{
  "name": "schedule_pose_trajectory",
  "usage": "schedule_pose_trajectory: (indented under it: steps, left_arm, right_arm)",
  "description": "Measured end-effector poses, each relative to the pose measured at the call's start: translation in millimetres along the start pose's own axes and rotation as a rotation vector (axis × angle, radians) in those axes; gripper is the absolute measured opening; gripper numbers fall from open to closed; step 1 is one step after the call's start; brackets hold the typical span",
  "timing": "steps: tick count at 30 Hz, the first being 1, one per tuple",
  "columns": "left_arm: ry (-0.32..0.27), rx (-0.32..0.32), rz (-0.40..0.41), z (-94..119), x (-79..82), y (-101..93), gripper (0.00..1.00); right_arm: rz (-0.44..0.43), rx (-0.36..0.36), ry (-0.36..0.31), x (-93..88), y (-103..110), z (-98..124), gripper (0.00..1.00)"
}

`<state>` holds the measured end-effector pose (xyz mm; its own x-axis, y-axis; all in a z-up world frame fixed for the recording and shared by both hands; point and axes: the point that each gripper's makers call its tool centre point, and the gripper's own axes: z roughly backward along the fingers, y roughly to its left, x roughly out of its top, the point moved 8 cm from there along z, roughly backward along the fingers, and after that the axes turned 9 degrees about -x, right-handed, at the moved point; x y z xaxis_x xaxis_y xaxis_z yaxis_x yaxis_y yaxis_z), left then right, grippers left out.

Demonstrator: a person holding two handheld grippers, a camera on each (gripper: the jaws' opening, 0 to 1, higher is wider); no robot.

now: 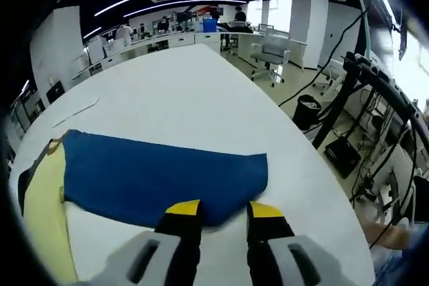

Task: Fold the garment on the visible template until the final outline fits inside the template.

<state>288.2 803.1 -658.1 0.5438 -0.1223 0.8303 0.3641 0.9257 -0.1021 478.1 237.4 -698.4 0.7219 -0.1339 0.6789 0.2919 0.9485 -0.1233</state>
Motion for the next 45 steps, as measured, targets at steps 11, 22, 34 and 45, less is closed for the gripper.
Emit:
schedule_pose_trajectory:
  steps: [11,22,34,45]
  left_arm:
    - [0.0,0.026,-0.041,3.2,5.0,-2.2,0.85]
    - [-0.019,0.013,-0.013,7.3,9.8,-0.9,0.88]
    - [-0.007,0.011,0.004,8.8,6.5,0.6,0.94]
    - [-0.005,0.01,0.016,10.5,4.6,1.0,0.96]
  right_arm:
    - [-0.04,-0.022,0.027,-1.9,-4.7,-9.5,0.09]
    - [-0.096,0.013,0.046,-1.5,-3.8,-5.3,0.02]
    - [-0.095,0.063,-0.014,14.9,3.8,19.0,0.0]
    - [-0.05,0.116,-0.054,31.5,20.4,29.5,0.0]
